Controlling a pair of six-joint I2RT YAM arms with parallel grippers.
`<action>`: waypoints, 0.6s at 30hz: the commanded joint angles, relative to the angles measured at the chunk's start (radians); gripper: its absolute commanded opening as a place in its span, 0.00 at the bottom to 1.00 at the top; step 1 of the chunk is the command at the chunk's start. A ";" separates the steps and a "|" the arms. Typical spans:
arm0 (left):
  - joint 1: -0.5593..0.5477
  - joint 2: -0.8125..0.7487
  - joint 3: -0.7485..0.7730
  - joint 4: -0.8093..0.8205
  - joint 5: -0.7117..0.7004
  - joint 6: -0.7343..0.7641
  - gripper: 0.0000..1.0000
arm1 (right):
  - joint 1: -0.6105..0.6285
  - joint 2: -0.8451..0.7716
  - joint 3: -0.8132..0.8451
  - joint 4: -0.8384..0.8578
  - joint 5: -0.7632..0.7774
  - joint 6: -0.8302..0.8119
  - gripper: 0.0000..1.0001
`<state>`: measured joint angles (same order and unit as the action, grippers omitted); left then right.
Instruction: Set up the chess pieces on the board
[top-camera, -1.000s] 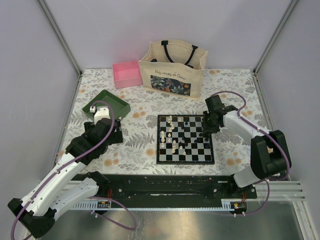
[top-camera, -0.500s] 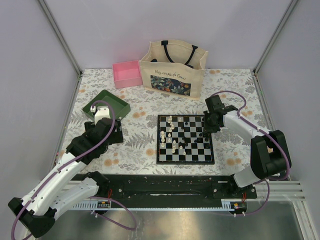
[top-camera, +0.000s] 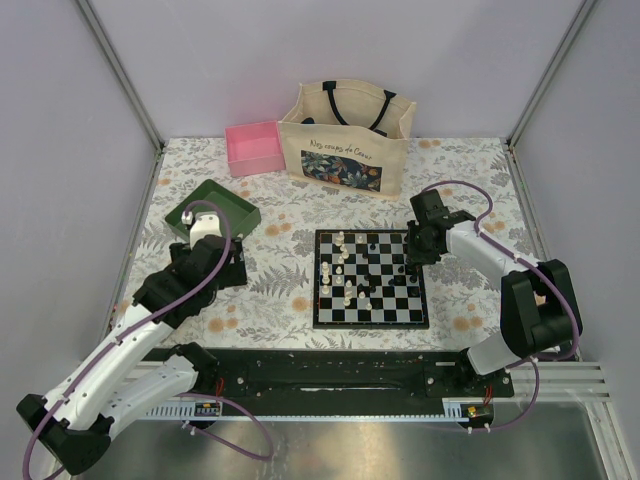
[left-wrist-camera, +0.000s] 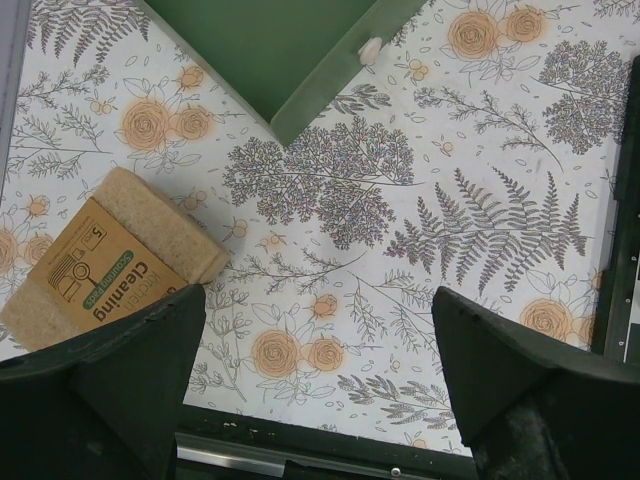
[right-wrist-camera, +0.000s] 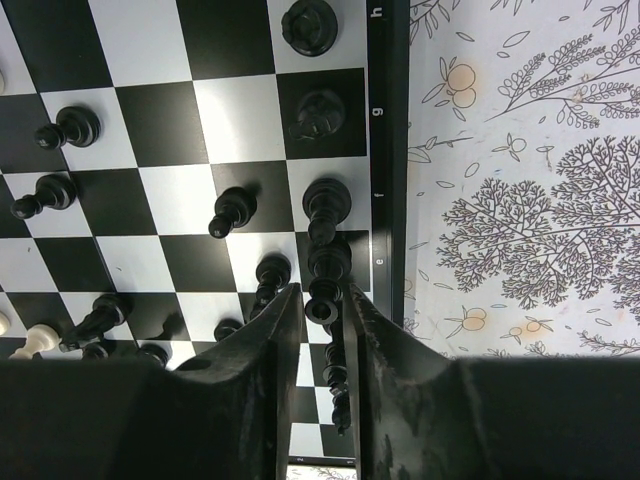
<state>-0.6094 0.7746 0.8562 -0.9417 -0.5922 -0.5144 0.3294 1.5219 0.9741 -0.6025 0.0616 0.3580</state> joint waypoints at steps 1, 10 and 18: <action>0.003 0.002 0.030 0.029 0.008 0.014 0.99 | 0.010 -0.014 0.026 0.003 -0.008 -0.016 0.36; 0.003 0.003 0.030 0.030 0.009 0.017 0.99 | 0.011 -0.075 0.011 -0.026 -0.022 -0.013 0.44; 0.005 0.002 0.030 0.030 0.011 0.016 0.99 | 0.010 -0.091 -0.026 -0.040 -0.016 -0.008 0.44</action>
<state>-0.6094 0.7761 0.8562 -0.9417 -0.5831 -0.5125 0.3294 1.4605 0.9619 -0.6258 0.0475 0.3527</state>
